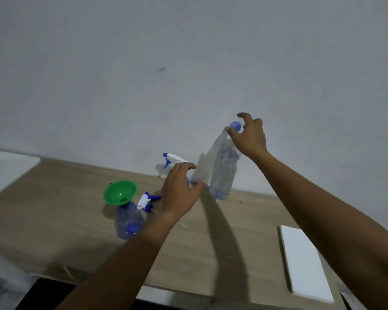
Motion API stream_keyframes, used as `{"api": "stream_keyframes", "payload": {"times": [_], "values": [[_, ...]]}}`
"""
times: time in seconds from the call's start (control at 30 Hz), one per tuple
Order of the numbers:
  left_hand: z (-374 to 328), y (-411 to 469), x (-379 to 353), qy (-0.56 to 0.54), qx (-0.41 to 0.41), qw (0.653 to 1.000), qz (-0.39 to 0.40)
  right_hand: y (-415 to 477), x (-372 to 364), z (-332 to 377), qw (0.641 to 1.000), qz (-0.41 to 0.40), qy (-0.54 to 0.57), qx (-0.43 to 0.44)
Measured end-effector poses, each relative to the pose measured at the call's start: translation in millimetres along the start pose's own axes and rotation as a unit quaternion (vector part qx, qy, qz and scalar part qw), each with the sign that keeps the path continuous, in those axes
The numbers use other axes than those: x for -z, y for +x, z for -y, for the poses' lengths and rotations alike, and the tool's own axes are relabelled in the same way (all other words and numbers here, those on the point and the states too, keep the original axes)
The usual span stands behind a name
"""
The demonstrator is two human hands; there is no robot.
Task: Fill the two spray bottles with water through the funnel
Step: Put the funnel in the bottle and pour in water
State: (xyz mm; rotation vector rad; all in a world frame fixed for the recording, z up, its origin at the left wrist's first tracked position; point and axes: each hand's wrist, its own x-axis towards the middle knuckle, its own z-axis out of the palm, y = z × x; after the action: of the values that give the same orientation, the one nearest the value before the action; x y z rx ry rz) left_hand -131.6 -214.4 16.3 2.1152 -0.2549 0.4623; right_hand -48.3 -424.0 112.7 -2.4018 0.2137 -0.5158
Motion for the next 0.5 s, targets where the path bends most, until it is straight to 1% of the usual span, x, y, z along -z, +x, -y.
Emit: {"api": "stream_keyframes", "payload": {"times": [0.1, 0.23, 0.37, 0.5], "values": [[-17, 32, -15, -0.001, 0.030, 0.996, 0.081, 30, 0, -4, 0.996, 0.068, -0.063, 0.003], [-24, 44, -24, -0.027, 0.057, 0.985, 0.159, 27, 2, -5, 0.989, 0.094, -0.105, 0.040], [-26, 36, -26, -0.077, 0.080, 0.975, 0.190, -11, 15, -3, 0.987, 0.114, -0.088, 0.069], [-31, 20, -21, -0.122, 0.099, 0.960, 0.231, -57, 20, -3, 0.991, 0.086, -0.041, 0.097]]}}
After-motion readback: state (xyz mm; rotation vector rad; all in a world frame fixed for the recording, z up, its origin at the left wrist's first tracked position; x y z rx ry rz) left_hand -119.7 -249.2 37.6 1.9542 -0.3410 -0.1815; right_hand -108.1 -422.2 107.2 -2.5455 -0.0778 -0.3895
